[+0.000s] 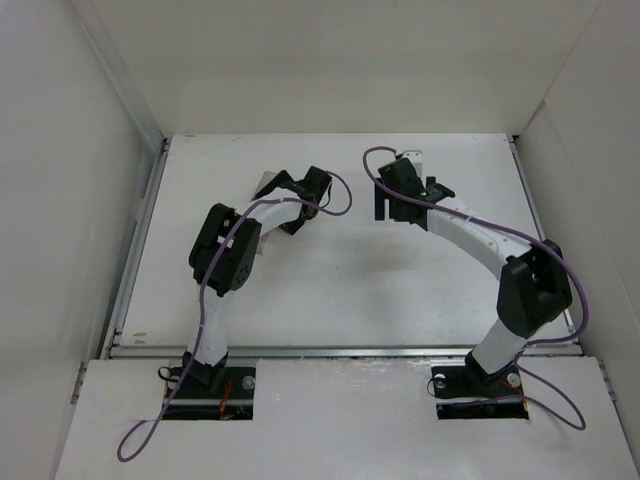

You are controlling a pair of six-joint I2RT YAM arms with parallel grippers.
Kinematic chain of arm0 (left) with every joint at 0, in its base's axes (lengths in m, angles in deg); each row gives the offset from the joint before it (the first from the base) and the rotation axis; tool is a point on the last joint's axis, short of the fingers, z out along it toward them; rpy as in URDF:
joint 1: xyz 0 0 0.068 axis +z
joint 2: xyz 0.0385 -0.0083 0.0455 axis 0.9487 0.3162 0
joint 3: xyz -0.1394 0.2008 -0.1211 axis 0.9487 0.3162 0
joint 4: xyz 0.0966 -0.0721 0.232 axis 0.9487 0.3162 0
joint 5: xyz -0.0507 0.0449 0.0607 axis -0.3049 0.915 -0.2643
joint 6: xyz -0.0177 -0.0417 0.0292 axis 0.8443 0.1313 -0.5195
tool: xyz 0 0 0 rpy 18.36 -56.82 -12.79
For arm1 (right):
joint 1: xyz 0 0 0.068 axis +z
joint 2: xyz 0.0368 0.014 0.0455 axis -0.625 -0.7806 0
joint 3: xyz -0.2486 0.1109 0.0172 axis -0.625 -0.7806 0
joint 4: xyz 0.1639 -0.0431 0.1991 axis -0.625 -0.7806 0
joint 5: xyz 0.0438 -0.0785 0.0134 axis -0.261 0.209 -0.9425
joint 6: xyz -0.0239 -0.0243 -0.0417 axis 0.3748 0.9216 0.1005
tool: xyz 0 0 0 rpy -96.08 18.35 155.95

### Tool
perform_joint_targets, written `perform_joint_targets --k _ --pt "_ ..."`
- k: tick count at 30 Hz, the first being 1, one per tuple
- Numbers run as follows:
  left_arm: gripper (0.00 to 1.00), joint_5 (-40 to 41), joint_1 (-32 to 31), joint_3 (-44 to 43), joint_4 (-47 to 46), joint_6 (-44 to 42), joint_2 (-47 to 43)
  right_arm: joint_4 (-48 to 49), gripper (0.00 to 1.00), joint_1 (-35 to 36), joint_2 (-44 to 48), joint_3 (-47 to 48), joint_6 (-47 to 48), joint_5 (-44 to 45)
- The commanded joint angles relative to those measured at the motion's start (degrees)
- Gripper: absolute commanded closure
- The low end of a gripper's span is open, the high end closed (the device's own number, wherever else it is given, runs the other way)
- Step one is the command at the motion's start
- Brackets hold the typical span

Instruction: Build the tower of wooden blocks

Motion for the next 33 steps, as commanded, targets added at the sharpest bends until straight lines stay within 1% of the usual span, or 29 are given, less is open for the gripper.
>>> perform_joint_targets --k 1,4,5,7,8,9,11,14,15,17,20,22,24,26,28,30,31,33 --pt "0.0 -7.76 0.37 -3.02 6.06 4.32 -5.32 1.51 0.01 1.0 2.1 0.13 -0.82 1.5" --pt "0.0 -11.98 1.68 -5.22 7.29 5.9 -7.25 1.51 0.01 1.0 2.1 0.13 -0.82 1.5" --pt "0.0 -15.39 2.56 -5.22 7.3 5.91 -8.04 1.51 0.01 1.0 2.1 0.13 -0.82 1.5" --pt "0.0 -18.23 3.35 -4.26 4.58 6.43 -9.97 0.99 0.01 1.0 2.1 0.13 -0.82 1.5" --pt "0.0 -20.59 3.88 -3.38 3.35 6.44 -12.42 0.98 0.01 1.0 2.1 0.13 -0.82 1.5" --pt "0.0 -21.74 3.89 -2.59 0.47 6.44 -13.66 0.98 0.01 1.0 2.1 0.13 -0.82 1.5" --pt "0.0 -23.59 5.11 0.66 -2.97 9.07 -17.17 0.98 0.01 1.0 2.1 -0.39 -0.82 1.5" --pt "0.0 -30.96 8.8 4.08 -7.55 11.44 -19.82 0.46 0.01 1.53 2.1 -0.4 -0.82 0.98" --pt "0.0 -37.25 11.77 4.1 -7.56 12.23 -19.83 0.46 0.01 1.53 2.1 -0.4 -0.82 0.98" --pt "0.0 -42.04 14.25 2.35 -4.49 13.12 -19.12 0.46 0.01 1.53 2.1 -0.4 -0.82 0.98" --pt "0.0 -48.28 16.8 -0.46 1.03 13.12 -14.74 0.46 0.01 1.53 2.1 -0.4 -0.82 0.98" --pt "0.0 -52.41 16.81 -1.79 2.54 12.33 -12.36 0.46 0.01 1.53 2.1 -0.4 -0.3 0.98" --pt "0.0 -52.43 16.81 -3.28 3.07 13.11 -11.4 0.46 0.01 1.53 2.1 -0.4 -0.3 0.98" --pt "0.0 -50.24 16.81 -4.07 3.08 13.82 -9.64 -0.07 0.01 1.53 2.1 -0.4 -0.3 0.98" --pt "0.0 -50.23 17.51 -4.69 3.78 13.82 -8.76 1.24 0.01 1.53 1.58 -0.4 -0.3 -0.51" --pt "0.0 -48.48 18.03 -4.69 4.4 13.82 -7.35 4.13 0.01 1.53 0.44 0.65 2.86 -8.22" --pt "0.0 -48.48 18.04 -4.69 5.01 14.61 -7.35 4.76 0.01 1.53 -0.53 3.0 3.39 -11.91" --pt "0.08 -49.17 19.35 -4.69 5.01 15.22 -5.95 4.76 0.01 2.06 -5.18 6.18 3.39 -21.55"
